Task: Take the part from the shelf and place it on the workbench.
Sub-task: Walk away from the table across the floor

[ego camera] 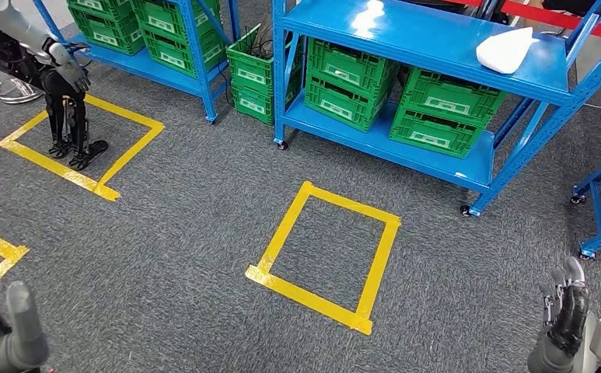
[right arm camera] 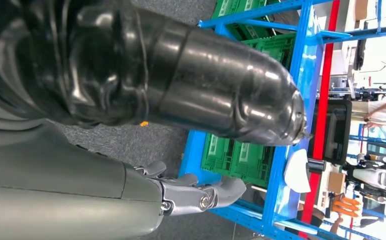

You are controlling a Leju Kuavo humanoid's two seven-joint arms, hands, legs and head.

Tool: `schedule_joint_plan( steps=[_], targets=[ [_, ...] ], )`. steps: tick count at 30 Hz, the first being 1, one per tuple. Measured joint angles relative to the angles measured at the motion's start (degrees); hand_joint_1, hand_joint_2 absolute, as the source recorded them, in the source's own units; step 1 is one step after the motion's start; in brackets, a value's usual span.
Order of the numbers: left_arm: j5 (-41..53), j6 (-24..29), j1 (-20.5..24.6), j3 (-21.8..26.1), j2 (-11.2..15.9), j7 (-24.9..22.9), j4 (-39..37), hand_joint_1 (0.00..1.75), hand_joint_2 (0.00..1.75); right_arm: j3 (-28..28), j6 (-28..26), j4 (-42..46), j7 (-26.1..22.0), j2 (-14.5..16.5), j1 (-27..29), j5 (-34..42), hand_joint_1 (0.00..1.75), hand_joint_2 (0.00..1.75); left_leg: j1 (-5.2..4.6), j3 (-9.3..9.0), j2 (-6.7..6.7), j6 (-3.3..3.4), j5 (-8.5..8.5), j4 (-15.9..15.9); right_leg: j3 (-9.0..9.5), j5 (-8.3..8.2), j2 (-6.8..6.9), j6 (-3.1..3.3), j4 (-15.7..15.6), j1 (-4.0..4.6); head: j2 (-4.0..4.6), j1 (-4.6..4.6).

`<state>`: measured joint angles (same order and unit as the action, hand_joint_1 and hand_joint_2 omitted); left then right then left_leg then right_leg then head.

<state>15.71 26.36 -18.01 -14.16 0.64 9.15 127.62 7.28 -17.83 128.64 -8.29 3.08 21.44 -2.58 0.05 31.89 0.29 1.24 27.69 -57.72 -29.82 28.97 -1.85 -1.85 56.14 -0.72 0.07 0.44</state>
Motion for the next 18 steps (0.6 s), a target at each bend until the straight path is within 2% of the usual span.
schedule_joint_plan(
  steps=[3, 6, 8, 10, 11, 12, 13, 14, 15, 16, 18],
  targets=[
    [0.4, 0.0, 0.0, 0.0, 0.0, -0.2, 0.0, 0.0, 0.0, 0.0, 0.0, -0.1, 0.3, 0.0, 0.0, -0.5, 0.0, 0.0, -0.39, 0.03, 0.0, 0.64, 0.1, 0.0, 0.09, -0.03, 0.0, -0.99, -0.2, -0.41, 0.0, -0.12],
    [0.5, 0.0, 0.0, 0.0, 0.0, -0.4, 0.0, 0.0, 0.0, 0.0, 0.0, -0.2, 0.7, 0.0, 0.0, -1.0, 0.0, 0.0, -0.32, 0.06, -0.09, 1.49, 0.08, 0.5, 0.52, -0.35, 0.16, -1.6, 1.0, -0.54, 0.0, -0.16],
    [0.6, 0.1, 0.0, 0.0, 0.0, -0.2, 0.0, 0.0, 0.0, -0.1, 0.0, -0.3, 0.7, 0.0, -0.1, -1.2, 0.0, 0.0, -0.13, -0.76, -0.26, 2.0, 0.03, 0.9, -0.78, 1.56, 0.7, -1.81, 4.3, -0.53, 0.0, 0.18],
    [0.7, 0.3, 0.0, -0.1, 0.0, -0.1, 0.0, 0.0, 0.0, -0.1, 0.0, -0.5, 0.8, 0.0, -0.2, -1.3, 0.0, 0.0, -0.19, -1.08, -0.46, 2.18, -0.02, 1.0, -4.06, 5.14, 1.15, -1.93, 10.8, -0.5, 0.0, 0.6],
    [0.8, 0.3, 0.0, -0.1, 0.0, -0.2, 0.0, 0.0, 0.0, -0.2, -0.1, -0.6, 1.0, -0.1, -0.2, -1.4, 0.0, 0.0, -0.24, -1.03, -0.53, 2.19, -0.01, 0.9, -5.8, 6.46, 1.2, -1.9, 14.1, -0.5, 0.0, 0.72],
    [0.9, 0.3, 0.0, -0.1, 0.0, -0.3, -0.1, 0.0, 0.0, -0.2, -0.1, -0.7, 1.3, -0.1, -0.3, -1.4, 0.0, 0.0, -0.29, -1.02, -0.6, 2.16, 0.0, 0.9, -7.04, 6.94, 1.22, -1.77, 16.1, -0.49, 0.0, 0.79],
    [0.9, 0.3, 0.0, -0.1, 0.0, -0.4, -0.1, 0.0, 0.0, -0.3, -0.1, -0.9, 1.6, -0.1, -0.3, -1.5, 0.0, 0.0, -0.33, -1.08, -0.65, 2.09, 0.05, 0.9, -7.41, 6.28, 1.24, -1.56, 16.2, -0.48, 0.0, 0.87],
    [0.9, 0.2, 0.0, -0.1, 0.0, -0.5, -0.1, 0.0, 0.0, -0.4, -0.2, -1.0, 1.8, -0.1, -0.3, -1.6, 0.0, 0.0, -0.37, -1.23, -0.68, 1.99, 0.14, 0.8, -6.77, 4.55, 1.28, -1.3, 14.0, -0.45, 0.0, 0.96],
    [0.9, 0.2, 0.0, -0.1, 0.0, -0.5, -0.1, 0.0, 0.0, -0.4, -0.2, -1.0, 1.9, -0.1, -0.3, -1.6, 0.0, 0.0, -0.4, -1.41, -0.7, 1.85, 0.25, 0.8, -5.36, 2.15, 1.41, -0.91, 10.2, -0.34, 0.0, 1.07],
    [0.9, 0.2, 0.0, -0.1, 0.0, -0.5, -0.1, 0.0, 0.0, -0.4, -0.2, -1.0, 1.9, -0.1, -0.3, -1.6, 0.0, 0.0, -0.44, -1.64, -0.73, 1.7, 0.35, 0.8, -3.97, 0.55, 1.71, -0.49, 6.5, -0.18, 0.0, 1.12],
    [0.7, 0.1, 0.0, -0.1, 0.0, -0.4, -0.1, 0.0, 0.0, -0.6, -0.3, -1.1, 1.8, -0.2, -0.5, -1.6, 0.0, 0.0, -0.4, -1.72, -0.83, 1.11, 0.52, 0.8, -2.47, 0.66, 2.24, 0.21, 2.0, 0.3, 0.0, 1.12]
  ],
)
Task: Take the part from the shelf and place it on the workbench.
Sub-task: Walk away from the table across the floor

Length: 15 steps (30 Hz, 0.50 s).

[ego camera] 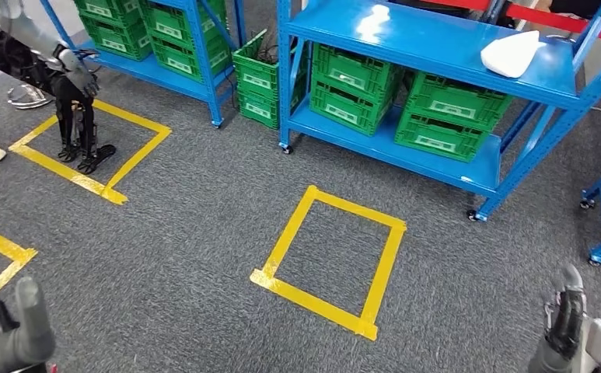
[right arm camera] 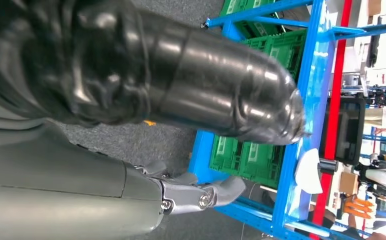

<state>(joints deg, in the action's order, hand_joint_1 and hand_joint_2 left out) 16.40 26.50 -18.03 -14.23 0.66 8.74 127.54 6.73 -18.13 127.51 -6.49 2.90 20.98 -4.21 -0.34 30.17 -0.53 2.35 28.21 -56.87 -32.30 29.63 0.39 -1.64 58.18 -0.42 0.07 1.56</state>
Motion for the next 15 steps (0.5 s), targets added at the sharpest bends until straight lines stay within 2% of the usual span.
schedule_joint_plan(
  steps=[1, 2, 4, 5, 8, 9, 10, 11, 13, 15],
  targets=[
    [-0.1, 0.0, 0.0, 0.0, 0.0, 0.0, 0.0, 0.0, 0.0, 0.0, 0.0, -0.1, 0.0, 0.0, -0.1, 0.0, 0.0, 0.0, 0.05, 0.01, -0.07, -0.45, -0.2, -0.2, 0.06, 0.64, 0.08, 0.36, -0.5, 0.18, 0.0, -0.03],
    [-0.2, -0.1, 0.0, 0.0, 0.0, 0.0, 0.0, 0.0, 0.0, -0.1, -0.1, -0.1, 0.1, -0.1, -0.1, 0.0, 0.0, 0.0, 0.1, 0.01, -0.13, -0.98, -0.37, -0.5, 0.24, 0.59, -0.05, 0.75, -0.9, 0.26, 0.0, -0.02],
    [-0.3, -0.1, 0.1, 0.0, 0.0, -0.1, 0.0, 0.0, 0.0, -0.2, -0.1, -0.1, 0.2, -0.1, -0.1, 0.0, 0.0, 0.0, 0.15, 0.34, -0.09, -1.74, -0.02, -2.0, 1.34, -1.16, -0.22, 1.56, -1.7, 0.01, 0.0, -0.14],
    [-0.3, -0.1, 0.1, 0.0, 0.0, 0.0, 0.0, 0.0, 0.0, -0.2, -0.2, -0.1, 0.2, -0.1, -0.2, 0.0, 0.0, 0.0, 0.21, 1.0, 0.04, -2.0, 1.15, -3.6, 1.91, -1.57, -0.21, 1.83, -1.8, -0.15, 0.0, -0.43],
    [-0.4, -0.1, 0.0, -0.1, 0.1, 0.3, -0.1, 0.0, 0.0, -0.3, -0.3, -0.3, 0.0, -0.1, -0.2, 0.0, 0.0, 0.0, 0.71, 5.73, 0.36, -2.8, 6.16, -12.7, 2.56, -1.72, -0.23, 2.15, -1.8, -0.24, 0.0, -1.56],
    [-0.5, -0.1, -0.1, -0.1, 0.1, 0.4, -0.1, 0.0, 0.0, -0.4, -0.3, -0.4, -0.1, -0.1, -0.2, 0.0, 0.0, 0.0, 0.9, 7.22, 0.37, -2.98, 6.86, -15.1, 2.59, -1.67, -0.33, 2.11, -1.8, -0.25, 0.0, -1.77],
    [-0.6, -0.1, -0.1, -0.1, 0.1, 0.5, -0.2, 0.0, 0.0, -0.4, -0.3, -0.5, -0.2, -0.1, -0.1, 0.0, 0.0, 0.0, 1.07, 7.98, 0.37, -3.05, 6.56, -15.7, 2.65, -1.56, -0.44, 2.01, -1.7, -0.29, 0.0, -1.95],
    [-0.6, -0.1, -0.1, -0.1, 0.1, 0.5, -0.3, 0.0, 0.0, -0.5, -0.3, -0.6, -0.2, -0.1, -0.1, 0.0, 0.0, 0.0, 1.26, 7.83, 0.37, -3.05, 5.14, -14.5, 2.82, -1.38, -0.57, 1.84, -1.6, -0.37, 0.0, -2.13],
    [-0.6, -0.1, -0.1, -0.1, 0.1, 0.5, -0.4, 0.0, 0.0, -0.6, -0.3, -0.7, -0.3, -0.1, -0.2, 0.1, 0.0, 0.0, 1.57, 5.59, 0.41, -3.13, 0.84, -8.0, 3.0, -0.74, -0.77, 1.31, -1.2, -0.55, 0.0, -2.49],
    [-0.6, -0.1, -0.1, -0.1, 0.2, 0.4, -0.4, 0.0, 0.0, -0.7, -0.3, -0.8, -0.1, -0.1, -0.2, 0.1, 0.0, 0.0, 1.53, 3.99, 0.38, -3.15, 0.74, -3.4, 2.79, 0.0, -0.96, 0.52, -0.3, -0.54, 0.0, -2.96]
  ],
)
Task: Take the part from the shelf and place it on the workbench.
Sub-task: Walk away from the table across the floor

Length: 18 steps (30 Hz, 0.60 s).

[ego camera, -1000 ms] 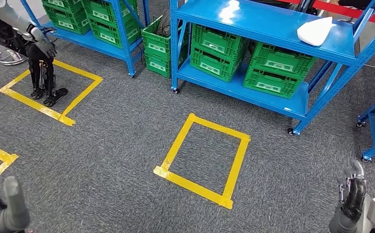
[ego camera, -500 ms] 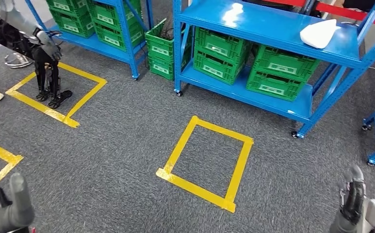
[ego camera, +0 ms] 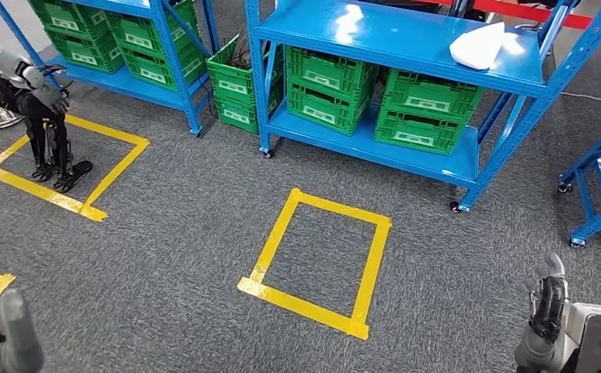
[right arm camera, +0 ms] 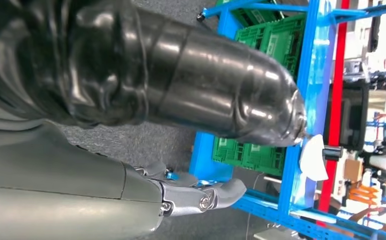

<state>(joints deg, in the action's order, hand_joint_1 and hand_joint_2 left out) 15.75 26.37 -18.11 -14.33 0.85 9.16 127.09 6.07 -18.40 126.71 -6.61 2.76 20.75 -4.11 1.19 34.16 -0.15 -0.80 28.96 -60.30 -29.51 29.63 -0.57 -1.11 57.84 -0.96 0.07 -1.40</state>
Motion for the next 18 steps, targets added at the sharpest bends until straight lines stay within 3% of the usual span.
schedule_joint_plan(
  steps=[2, 4, 5, 6, 8, 9, 10, 11, 13, 14, 16, 18],
  targets=[
    [0.0, 0.0, 0.0, 0.0, 0.0, -0.1, -0.1, 0.0, 0.0, 0.0, 0.0, -0.1, 0.2, 0.0, -0.1, 0.0, 0.0, 0.0, -0.15, -0.41, -0.05, 0.67, 0.75, 0.5, -0.48, 0.66, -0.12, -0.83, 0.6, 0.15, 0.0, -0.17],
    [-0.1, 0.0, 0.1, 0.0, 0.0, 0.0, 0.0, 0.0, 0.0, -0.1, 0.0, -0.1, 0.3, -0.1, -0.2, 0.0, 0.0, 0.0, 0.01, -1.0, -0.09, 1.58, -0.79, 0.5, -0.67, 1.46, -0.04, -1.5, 1.3, 0.14, 0.0, 0.16],
    [-0.2, 0.0, 0.1, 0.0, 0.0, 0.0, 0.0, 0.0, 0.0, -0.1, -0.1, -0.1, 0.3, -0.2, -0.2, 0.0, 0.0, 0.0, 0.05, -1.18, -0.13, 1.89, -0.75, 0.6, -1.15, 2.28, 0.03, -1.74, 2.7, 0.1, 0.0, 0.49],
    [-0.3, 0.0, 0.2, -0.1, 0.0, 0.0, 0.1, 0.0, 0.0, -0.2, -0.1, 0.0, 0.3, -0.2, -0.3, 0.0, 0.0, 0.0, 0.03, -1.31, -0.17, 2.15, -0.73, 0.7, -2.35, 3.47, 0.09, -1.9, 5.2, 0.07, 0.0, 0.85],
    [-0.5, -0.1, 0.2, -0.1, 0.0, 0.0, 0.1, 0.0, 0.0, -0.2, -0.2, 0.0, 0.3, -0.3, -0.4, 0.1, 0.0, 0.0, -0.31, -1.38, -0.19, 2.59, -0.45, 0.7, -6.62, 6.16, 0.16, -2.0, 12.4, 0.11, 0.0, 1.69],
    [-0.6, -0.1, 0.2, -0.1, 0.0, 0.0, 0.1, 0.0, 0.0, -0.2, -0.2, -0.1, 0.3, -0.3, -0.4, 0.1, 0.0, 0.0, -0.51, -1.47, -0.16, 2.78, -0.28, 0.7, -8.63, 6.7, 0.16, -1.9, 15.4, 0.17, 0.0, 2.01],
    [-0.6, -0.1, 0.2, -0.1, 0.0, 0.0, 0.1, 0.0, 0.0, -0.2, -0.2, -0.1, 0.3, -0.4, -0.4, 0.1, 0.0, 0.0, -0.73, -1.65, -0.11, 2.94, -0.07, 0.7, -9.92, 6.26, 0.16, -1.68, 16.7, 0.28, 0.0, 2.27],
    [-0.6, -0.2, 0.2, -0.1, 0.0, 0.0, 0.1, 0.0, 0.0, -0.2, -0.2, -0.1, 0.4, -0.4, -0.4, 0.1, 0.0, 0.0, -0.97, -1.95, -0.05, 3.08, 0.17, 0.7, -10.15, 4.74, 0.16, -1.3, 15.8, 0.47, 0.0, 2.51],
    [-0.6, -0.2, 0.2, -0.1, 0.0, 0.0, 0.1, 0.0, 0.0, -0.2, -0.2, -0.1, 0.3, -0.4, -0.4, 0.2, 0.0, 0.0, -1.38, -2.67, 0.02, 3.24, 0.7, 0.7, -8.16, 0.28, 0.2, 0.08, 9.4, 1.11, 0.0, 2.93],
    [-0.6, -0.2, 0.2, -0.1, 0.0, 0.1, 0.1, 0.0, 0.0, -0.2, -0.2, -0.1, 0.2, -0.4, -0.4, 0.2, 0.0, 0.0, -1.63, -2.88, 0.03, 3.21, 0.98, 0.8, -6.9, -1.14, 0.39, 0.82, 6.1, 1.45, 0.0, 2.99],
    [-0.6, -0.2, 0.2, -0.1, 0.0, 0.3, 0.1, 0.0, 0.0, -0.3, -0.2, -0.1, 0.0, -0.5, -0.4, 0.2, 0.0, 0.0, -1.71, -3.18, -0.03, 2.92, 1.35, 1.0, -5.18, -1.84, 0.75, 1.81, 2.6, 1.99, 0.0, 2.92],
    [-0.6, -0.2, 0.2, -0.2, 0.1, 0.4, 0.1, 0.0, 0.0, -0.3, -0.2, -0.1, -0.1, -0.5, -0.4, 0.2, 0.0, 0.0, -1.62, -3.65, -0.23, 2.41, 1.45, 1.5, -4.26, -1.92, 0.76, 2.08, 1.6, 2.1, 0.0, 3.01]
  ],
)
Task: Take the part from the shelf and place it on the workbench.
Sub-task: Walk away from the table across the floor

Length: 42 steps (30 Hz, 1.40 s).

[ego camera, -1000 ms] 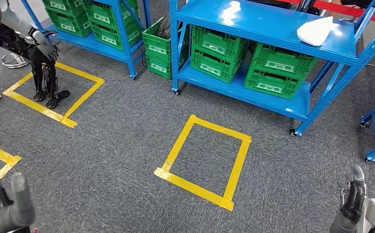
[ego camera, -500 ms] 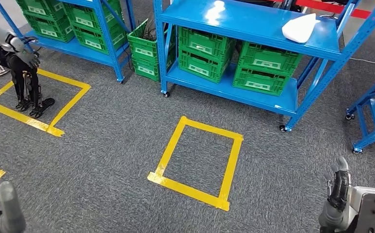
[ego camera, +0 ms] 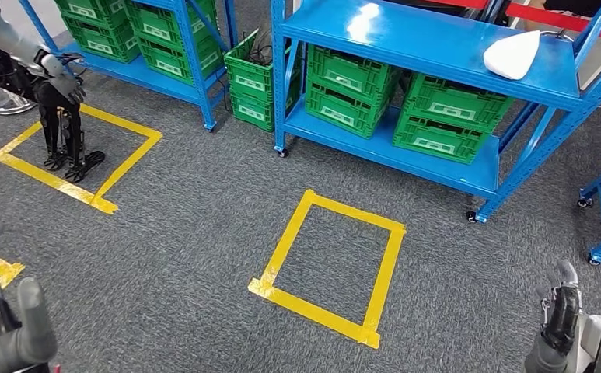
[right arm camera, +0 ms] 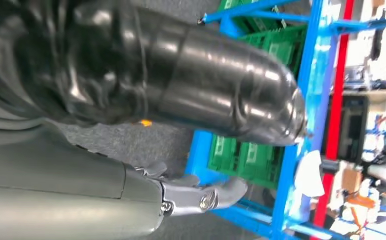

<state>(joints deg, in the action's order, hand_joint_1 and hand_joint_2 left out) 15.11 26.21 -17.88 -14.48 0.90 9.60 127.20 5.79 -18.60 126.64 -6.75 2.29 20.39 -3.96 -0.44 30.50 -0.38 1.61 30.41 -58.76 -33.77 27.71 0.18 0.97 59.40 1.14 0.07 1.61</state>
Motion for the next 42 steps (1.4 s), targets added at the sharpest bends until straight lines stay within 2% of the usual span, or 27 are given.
schedule_joint_plan(
  steps=[2, 3, 6, 7, 8, 9, 11, 13, 15, 17, 18, 20, 21, 22, 23, 24, 26, 27, 28, 30, 32, 34, 37, 38, 39, 41, 42],
  targets=[
    [0.0, 0.0, 0.0, 0.0, 0.0, 0.2, 0.0, 0.0, 0.0, -0.1, 0.0, 0.0, -0.1, 0.0, 0.0, 0.0, 0.0, 0.0, 0.01, -0.03, 0.03, -0.53, 0.41, -0.5, 1.46, -0.55, -0.15, 0.03, -1.8, -0.4, 0.0, 0.01],
    [-0.1, 0.0, 0.1, 0.0, 0.1, 0.3, 0.1, 0.0, 0.0, -0.1, 0.0, 0.0, -0.1, 0.0, 0.0, 0.0, 0.0, 0.0, 0.08, 0.7, 0.14, -0.84, 1.13, -2.1, 2.29, -0.75, -0.19, 0.03, -2.6, -0.69, 0.0, -0.22],
    [-0.1, 0.0, 0.1, -0.1, 0.1, 0.1, 0.0, 0.0, 0.0, -0.1, 0.0, -0.1, 0.2, 0.0, 0.0, 0.0, 0.0, 0.0, 0.95, 6.79, 0.37, -1.93, 4.1, -11.9, 3.24, -0.3, -0.22, 0.09, -3.3, -1.01, 0.0, -1.23],
    [-0.1, 0.0, 0.0, -0.1, 0.1, -0.1, 0.0, 0.0, 0.0, -0.1, 0.0, -0.1, 0.3, 0.0, 0.0, 0.0, 0.0, 0.0, 1.26, 8.45, 0.36, -2.25, 3.99, -13.8, 3.46, 0.0, -0.26, -0.06, -3.2, -1.12, 0.0, -1.43],
    [-0.1, 0.0, 0.0, -0.1, 0.1, -0.2, 0.0, 0.0, 0.0, -0.2, 0.0, -0.1, 0.4, 0.0, 0.0, 0.0, 0.0, 0.0, 1.55, 9.02, 0.35, -2.53, 2.77, -13.6, 3.79, 0.34, -0.32, -0.3, -3.2, -1.28, 0.0, -1.59],
    [-0.1, 0.0, 0.0, -0.1, 0.1, -0.3, 0.0, 0.0, 0.0, -0.2, 0.0, -0.1, 0.4, 0.0, 0.0, 0.0, 0.0, 0.0, 1.82, 8.45, 0.33, -2.81, 0.67, -11.3, 4.19, 0.75, -0.39, -0.62, -3.0, -1.51, 0.0, -1.7],
    [-0.1, 0.0, 0.1, -0.1, 0.1, -0.4, 0.0, 0.0, 0.0, -0.2, 0.0, -0.1, 0.4, 0.0, 0.0, 0.0, 0.0, 0.0, 2.18, 5.64, 0.35, -3.44, -3.01, -4.5, 4.7, 1.86, -0.55, -1.52, -2.4, -1.86, 0.0, -2.12],
    [-0.1, 0.0, 0.2, -0.1, 0.1, -0.4, 0.1, 0.0, 0.0, -0.2, -0.1, -0.1, 0.4, 0.0, -0.1, 0.0, 0.0, 0.0, 2.11, 3.37, 0.5, -3.05, -3.26, -0.8, 4.51, 2.93, -0.68, -2.51, -1.8, -1.89, 0.0, -2.52],
    [0.0, 0.0, 0.4, -0.1, 0.1, -0.4, 0.3, 0.0, 0.0, -0.2, -0.1, 0.0, 0.4, 0.0, -0.2, 0.1, 0.0, 0.0, 1.89, 2.7, 0.65, -1.9, -2.41, -0.6, 4.47, 3.33, -0.71, -3.26, -1.8, -1.92, 0.0, -2.4],
    [0.0, 0.0, 0.4, -0.1, 0.2, -0.4, 0.4, 0.0, 0.0, -0.3, -0.1, 0.0, 0.4, 0.0, -0.3, 0.1, 0.0, 0.0, 1.95, 2.44, 0.69, -1.14, -2.28, -0.3, 4.39, 3.86, -0.63, -3.79, -1.0, -2.08, 0.0, -1.88],
    [0.0, 0.0, 0.5, -0.1, 0.2, -0.4, 0.4, 0.0, 0.0, -0.3, -0.1, 0.1, 0.4, 0.0, -0.4, 0.1, 0.0, 0.0, 2.02, 2.18, 0.67, -0.83, -2.19, -0.2, 3.51, 4.75, -0.59, -3.98, 0.9, -2.12, 0.0, -1.55],
    [0.0, 0.0, 0.6, -0.1, 0.2, -0.4, 0.5, 0.0, 0.0, -0.3, -0.1, 0.1, 0.4, 0.0, -0.4, 0.1, 0.0, 0.0, 1.93, 1.69, 0.59, -0.31, -1.83, 0.0, -0.4, 7.39, -0.54, -4.23, 7.9, -2.15, 0.0, -0.74],
    [0.0, 0.0, 0.6, -0.1, 0.2, -0.4, 0.5, 0.0, 0.0, -0.4, -0.1, 0.1, 0.4, 0.0, -0.4, 0.1, 0.0, 0.0, 1.8, 1.45, 0.57, -0.11, -1.58, 0.1, -2.86, 8.41, -0.54, -4.24, 11.7, -2.14, 0.0, -0.45],
    [0.1, -0.1, 0.6, -0.1, 0.2, -0.4, 0.4, 0.0, 0.0, -0.4, -0.1, 0.1, 0.5, 0.0, -0.3, 0.1, 0.0, 0.0, 1.64, 1.17, 0.59, 0.03, -1.28, 0.1, -4.81, 8.52, -0.54, -4.15, 14.2, -2.13, 0.0, -0.22],
    [0.1, 0.0, 0.6, -0.1, 0.2, -0.4, 0.4, 0.0, 0.0, -0.4, -0.1, 0.1, 0.5, 0.0, -0.3, 0.1, 0.0, 0.0, 1.48, 0.75, 0.64, 0.11, -0.93, 0.1, -5.87, 7.46, -0.54, -3.96, 14.7, -2.08, 0.0, -0.01],
    [0.1, 0.0, 0.6, -0.1, 0.2, -0.3, 0.4, 0.0, 0.0, -0.4, -0.2, 0.0, 0.5, 0.0, -0.2, 0.1, 0.0, 0.0, 1.33, 0.22, 0.7, 0.14, -0.54, 0.1, -5.86, 5.35, -0.54, -3.64, 13.1, -1.98, 0.0, 0.18],
    [0.1, 0.0, 0.6, -0.1, 0.2, -0.1, 0.4, 0.0, 0.0, -0.4, -0.2, 0.0, 0.3, 0.0, -0.2, 0.1, 0.0, 0.0, 1.11, -0.83, 0.77, 0.1, 0.29, 0.2, -3.68, 0.47, -0.5, -2.61, 6.0, -1.55, 0.0, 0.49],
    [0.2, 0.0, 0.6, -0.1, 0.2, -0.1, 0.4, 0.0, 0.0, -0.5, -0.3, 0.0, 0.2, 0.0, -0.2, 0.1, 0.0, 0.0, 1.02, -1.1, 0.79, -0.05, 0.71, 0.3, -2.32, -0.74, -0.44, -2.1, 2.8, -1.28, 0.0, 0.54],
    [0.2, 0.0, 0.6, -0.1, 0.2, -0.2, 0.4, 0.0, 0.0, -0.5, -0.4, 0.0, 0.2, 0.0, -0.3, 0.1, 0.0, 0.0, 1.04, -1.2, 0.78, -0.26, 1.02, 0.4, -1.25, -1.07, -0.39, -1.67, 0.9, -1.01, 0.0, 0.6],
    [0.3, 0.0, 0.6, -0.1, 0.2, -0.4, 0.4, 0.0, 0.0, -0.6, -0.4, 0.0, 0.3, 0.0, -0.2, 0.1, 0.0, 0.0, 1.19, -1.36, 0.72, -0.88, 1.45, 0.8, -0.13, -0.38, -0.42, -1.2, -0.3, -0.57, 0.0, 0.66],
    [0.5, 0.0, 0.6, -0.1, 0.3, -0.5, 0.4, 0.0, 0.0, -0.6, -0.4, 0.1, 0.5, 0.0, -0.2, 0.0, 0.0, 0.0, 1.35, -1.95, 0.6, -1.48, 1.8, 0.7, 1.0, -0.48, -0.59, -0.9, -1.4, -0.75, 0.0, 0.72],
    [0.4, 0.0, 0.7, -0.2, 0.3, -0.6, 0.5, 0.0, 0.0, -0.6, -0.4, 0.1, 0.5, 0.0, -0.3, 0.0, 0.0, 0.0, 1.37, -0.52, 0.56, -1.91, 3.25, -2.8, 2.47, -0.53, -0.63, -0.52, -2.7, -1.12, 0.0, 0.2],
    [0.1, 0.0, 0.6, -0.2, 0.4, -0.9, 0.4, 0.0, 0.0, -0.7, -0.4, 0.1, 0.5, 0.0, -0.3, 0.3, 0.0, 0.0, 1.52, 6.43, 0.56, -2.36, 5.97, -12.7, 3.64, 0.27, -0.56, -0.18, -2.9, -1.1, 0.0, -0.91],
    [0.0, 0.0, 0.6, -0.2, 0.5, -1.0, 0.4, 0.0, 0.0, -0.7, -0.4, 0.1, 0.4, 0.0, -0.3, 0.6, 0.0, 0.0, 1.57, 7.92, 0.55, -2.44, 5.33, -13.8, 4.04, 0.65, -0.6, -0.22, -2.9, -1.1, 0.0, -1.16],
    [0.0, 0.0, 0.6, -0.2, 0.5, -1.0, 0.4, 0.0, 0.0, -0.7, -0.4, 0.0, 0.3, 0.0, -0.3, 1.0, 0.0, 0.0, 1.62, 8.3, 0.55, -2.47, 3.58, -12.8, 4.53, 1.06, -0.74, -0.33, -2.9, -1.12, 0.0, -1.38],
    [0.0, 0.0, 0.7, -0.2, 0.5, -1.1, 0.4, 0.0, 0.0, -0.7, -0.3, -0.1, -0.1, 0.0, -0.3, 1.7, 0.0, 0.0, 1.75, 6.23, 0.94, -2.4, -1.32, -6.3, 5.36, 2.05, -1.11, -0.75, -2.7, -1.19, 0.0, -1.77],
    [0.1, 0.0, 0.7, -0.2, 0.5, -1.1, 0.4, 0.0, 0.0, -0.7, -0.3, -0.1, -0.3, 0.0, -0.3, 1.9, 0.0, 0.0, 1.76, 4.65, 1.29, -2.29, -2.77, -3.1, 5.54, 2.66, -1.34, -1.1, -2.5, -1.16, 0.0, -1.92]
  ],
)
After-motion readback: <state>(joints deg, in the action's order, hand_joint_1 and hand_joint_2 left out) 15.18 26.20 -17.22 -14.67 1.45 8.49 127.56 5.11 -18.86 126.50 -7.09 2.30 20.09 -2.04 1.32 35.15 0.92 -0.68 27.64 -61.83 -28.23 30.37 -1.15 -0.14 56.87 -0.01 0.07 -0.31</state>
